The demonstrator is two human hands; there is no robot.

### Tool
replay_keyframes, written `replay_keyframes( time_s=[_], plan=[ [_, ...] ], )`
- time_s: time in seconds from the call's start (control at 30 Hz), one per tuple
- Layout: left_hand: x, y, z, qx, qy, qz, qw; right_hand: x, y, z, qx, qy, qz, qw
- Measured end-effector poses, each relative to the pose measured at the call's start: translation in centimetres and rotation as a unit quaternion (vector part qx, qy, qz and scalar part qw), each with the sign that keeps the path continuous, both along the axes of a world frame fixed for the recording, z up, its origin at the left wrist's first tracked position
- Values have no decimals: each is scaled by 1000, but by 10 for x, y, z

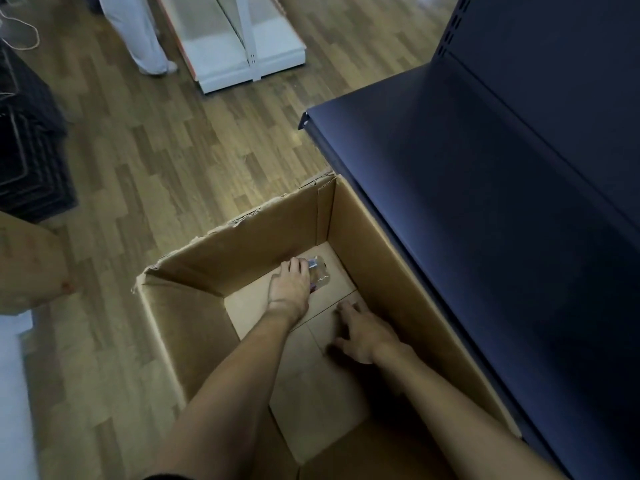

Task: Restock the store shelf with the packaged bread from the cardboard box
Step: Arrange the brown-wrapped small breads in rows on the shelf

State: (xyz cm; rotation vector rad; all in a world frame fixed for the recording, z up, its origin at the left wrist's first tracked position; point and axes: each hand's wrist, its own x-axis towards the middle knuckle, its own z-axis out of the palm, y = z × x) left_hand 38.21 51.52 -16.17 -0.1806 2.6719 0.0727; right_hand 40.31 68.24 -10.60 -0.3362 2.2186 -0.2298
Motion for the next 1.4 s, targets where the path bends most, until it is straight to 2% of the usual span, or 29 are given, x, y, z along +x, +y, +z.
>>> replay_keyframes(
  time_s=[0.1,0.23,0.43,0.67,1.07,1.23,1.33,1.4],
  plan=[
    [3,2,6,42,-18,-6,999,-2,1,2,2,2,4,1000],
    [6,-1,15,43,-32,-52,997,-4,-4,5,3,3,-6,1000],
    [11,-11,12,44,35,-35,998,-3,-7,2,1,16,-16,1000],
    [19,-8,-1,74,-8,18,997,2,-7,-1,7,24,-20,999],
    [11,4,-4,74,4,54,996,7,8,1,8,20,-23,1000],
    [16,0,15,17,21,-49,998,7,7,9,1,37,-26,999],
    [19,-8,36,-39,33,-167,985,6,1,19,-12,73,-39,997],
    [20,-14,56,-55,45,-210,975,5,-4,30,-29,107,-48,993]
  ],
)
